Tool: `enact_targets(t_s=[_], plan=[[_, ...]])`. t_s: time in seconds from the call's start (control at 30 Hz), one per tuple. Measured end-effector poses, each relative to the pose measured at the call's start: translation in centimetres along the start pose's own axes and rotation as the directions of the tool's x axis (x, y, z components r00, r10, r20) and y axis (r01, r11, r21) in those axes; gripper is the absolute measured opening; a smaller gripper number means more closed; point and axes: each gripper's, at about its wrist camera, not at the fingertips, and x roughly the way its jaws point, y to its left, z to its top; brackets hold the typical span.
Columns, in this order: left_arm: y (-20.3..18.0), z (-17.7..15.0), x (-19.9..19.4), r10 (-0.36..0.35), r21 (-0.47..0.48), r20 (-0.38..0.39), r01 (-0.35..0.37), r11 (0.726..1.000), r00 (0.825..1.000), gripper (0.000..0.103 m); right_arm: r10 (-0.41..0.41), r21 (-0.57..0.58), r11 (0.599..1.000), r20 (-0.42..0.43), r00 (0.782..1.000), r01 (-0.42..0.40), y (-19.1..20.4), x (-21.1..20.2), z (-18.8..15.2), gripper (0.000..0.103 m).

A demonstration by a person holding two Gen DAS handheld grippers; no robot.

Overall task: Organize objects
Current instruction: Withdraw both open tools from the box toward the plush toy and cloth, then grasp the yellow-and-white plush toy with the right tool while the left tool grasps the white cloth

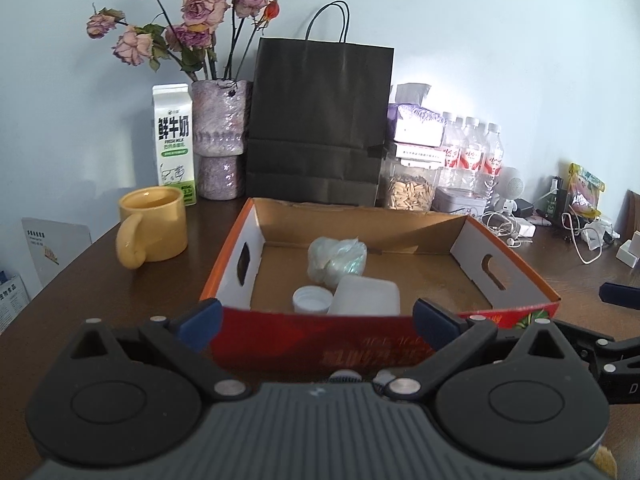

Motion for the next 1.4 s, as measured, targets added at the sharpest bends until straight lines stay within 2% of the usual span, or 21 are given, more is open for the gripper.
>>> enact_targets(t_s=[0.43,0.7,1.0,1.17,1.4], plan=[[2.3,-3.2,-4.7,0.034,0.005,-0.035,-0.034,0.999,0.999,0.103,0.014,0.015,1.000,-0.065,0.998,-0.013,1.4,-4.4,-4.0,0.103],[3.4,-5.2,-6.5,0.045,0.003,-0.071,-0.045,0.999,0.996,0.103,0.032,0.026,0.999,-0.078,0.996,-0.030,2.2,-6.8,-5.6,0.103],[4.0,-6.2,-7.2,0.046,-0.007,-0.097,-0.047,0.999,0.994,0.103,0.103,0.034,0.994,-0.110,0.989,-0.100,3.2,-6.2,-6.8,0.103],[4.5,-6.5,-7.4,0.055,-0.009,-0.106,-0.057,0.998,0.993,0.103,0.141,0.026,0.990,-0.136,0.981,-0.138,3.3,-5.1,-7.0,0.083],[5.2,-6.8,-7.4,0.065,-0.019,-0.117,-0.068,0.997,0.991,0.103,0.214,0.027,0.977,-0.169,0.962,-0.213,3.2,-3.8,-6.7,0.073]])
